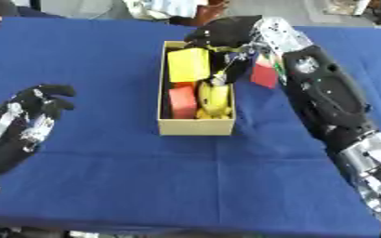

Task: Pick up objects on the table and place them in the box.

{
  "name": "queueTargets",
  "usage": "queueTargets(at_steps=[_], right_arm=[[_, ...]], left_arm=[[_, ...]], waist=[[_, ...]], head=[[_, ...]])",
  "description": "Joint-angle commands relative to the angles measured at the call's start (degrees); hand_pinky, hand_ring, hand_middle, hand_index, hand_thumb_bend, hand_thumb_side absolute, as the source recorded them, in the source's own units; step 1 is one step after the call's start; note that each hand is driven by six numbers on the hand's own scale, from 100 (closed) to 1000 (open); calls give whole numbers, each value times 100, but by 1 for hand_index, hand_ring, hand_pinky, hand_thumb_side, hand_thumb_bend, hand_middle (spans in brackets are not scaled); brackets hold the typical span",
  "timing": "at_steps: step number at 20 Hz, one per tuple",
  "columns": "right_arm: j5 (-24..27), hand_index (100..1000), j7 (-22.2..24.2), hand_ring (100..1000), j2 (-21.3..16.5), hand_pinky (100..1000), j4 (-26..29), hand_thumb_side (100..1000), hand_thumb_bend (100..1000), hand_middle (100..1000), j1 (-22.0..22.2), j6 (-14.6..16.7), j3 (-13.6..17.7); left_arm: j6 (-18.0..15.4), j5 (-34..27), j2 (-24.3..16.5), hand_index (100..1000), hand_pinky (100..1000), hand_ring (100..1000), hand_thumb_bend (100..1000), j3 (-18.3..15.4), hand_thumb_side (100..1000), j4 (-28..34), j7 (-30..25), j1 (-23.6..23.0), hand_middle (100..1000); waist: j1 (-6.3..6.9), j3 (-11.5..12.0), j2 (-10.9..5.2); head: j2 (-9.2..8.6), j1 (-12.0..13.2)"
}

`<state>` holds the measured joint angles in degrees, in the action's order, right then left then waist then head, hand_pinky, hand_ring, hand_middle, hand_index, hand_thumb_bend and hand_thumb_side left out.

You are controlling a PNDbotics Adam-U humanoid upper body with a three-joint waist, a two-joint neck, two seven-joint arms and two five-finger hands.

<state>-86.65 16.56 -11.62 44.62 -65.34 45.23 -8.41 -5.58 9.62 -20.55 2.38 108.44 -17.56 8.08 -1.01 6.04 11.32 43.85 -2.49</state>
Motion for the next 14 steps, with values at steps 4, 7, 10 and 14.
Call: queueTargets(at_steps=[4,7,10,14], right_arm=[[1213,1000,310,1000,-618,934,179,615,100,1000,-20,333,-52],[1895,1000,608,1000,-808,928,219,607,100,1000,72,322,-43],[2466,1000,933,1000,-952,926,290,600,100,1000,161,228,-29],[2907,1000,1278,1000,-1027,926,429,600,100,1000,201,106,-45]], left_arm=[[-5,4,-114,843,840,713,100,-106,796,58,46,6,744],[-7,9,-117,843,840,713,100,-119,796,60,54,-3,744],[-6,12,-117,843,840,713,100,-134,795,60,68,-12,745],[-9,11,-114,843,840,713,100,-137,795,61,67,-13,745]], waist=[[-76,-84,-85],[-71,-120,-86],[-61,-146,-88],[-58,-152,-90]], head=[[27,197],[27,255],[27,296],[27,309]])
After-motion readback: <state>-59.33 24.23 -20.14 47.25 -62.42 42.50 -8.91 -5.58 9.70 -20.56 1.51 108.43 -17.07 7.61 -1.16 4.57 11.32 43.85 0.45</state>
